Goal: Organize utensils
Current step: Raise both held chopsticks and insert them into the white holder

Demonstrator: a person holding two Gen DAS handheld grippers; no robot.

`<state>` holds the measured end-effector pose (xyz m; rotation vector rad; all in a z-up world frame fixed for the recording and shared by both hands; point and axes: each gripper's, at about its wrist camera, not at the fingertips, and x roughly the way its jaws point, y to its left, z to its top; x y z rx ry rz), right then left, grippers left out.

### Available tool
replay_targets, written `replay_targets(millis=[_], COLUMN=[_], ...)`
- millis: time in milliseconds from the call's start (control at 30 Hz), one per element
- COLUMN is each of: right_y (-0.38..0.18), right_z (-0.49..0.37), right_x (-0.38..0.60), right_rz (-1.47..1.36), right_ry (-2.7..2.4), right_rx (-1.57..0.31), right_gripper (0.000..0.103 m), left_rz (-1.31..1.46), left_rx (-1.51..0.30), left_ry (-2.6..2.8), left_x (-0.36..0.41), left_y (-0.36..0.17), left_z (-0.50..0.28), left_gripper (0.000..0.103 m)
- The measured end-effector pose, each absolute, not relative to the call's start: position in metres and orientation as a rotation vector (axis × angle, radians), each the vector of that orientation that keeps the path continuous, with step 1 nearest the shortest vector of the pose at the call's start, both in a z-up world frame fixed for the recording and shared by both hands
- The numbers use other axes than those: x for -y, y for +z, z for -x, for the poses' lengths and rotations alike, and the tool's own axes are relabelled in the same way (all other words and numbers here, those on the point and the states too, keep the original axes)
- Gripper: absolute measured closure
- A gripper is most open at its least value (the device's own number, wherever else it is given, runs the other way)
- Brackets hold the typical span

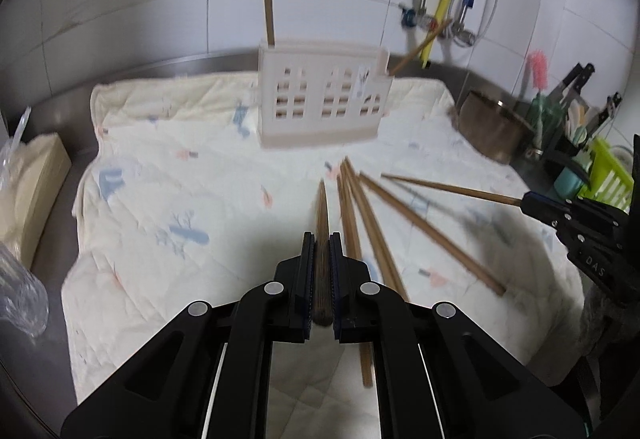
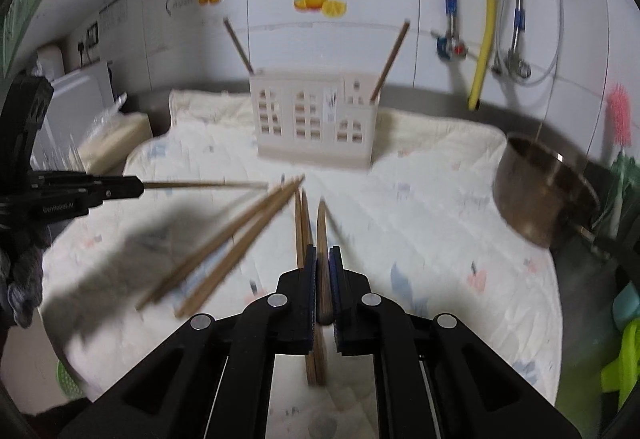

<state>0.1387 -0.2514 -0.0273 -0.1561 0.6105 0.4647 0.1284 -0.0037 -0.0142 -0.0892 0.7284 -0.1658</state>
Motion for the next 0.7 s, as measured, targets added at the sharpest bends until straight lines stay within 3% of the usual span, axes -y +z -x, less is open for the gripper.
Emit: replay_targets(millis=[700], right_y=[0.098], right_z=[-0.236], right_x=[0.234], right_rz=[0.124], right_ry=[0.506], right_rx=[-0.575], right_gripper=[0.097], left_rz=[0.017], left_rx=[-0.642], left_ry=[-0.222], left_x=[0.011], left_y=[0.071], left_z=[-0.196], left_gripper=[0.097])
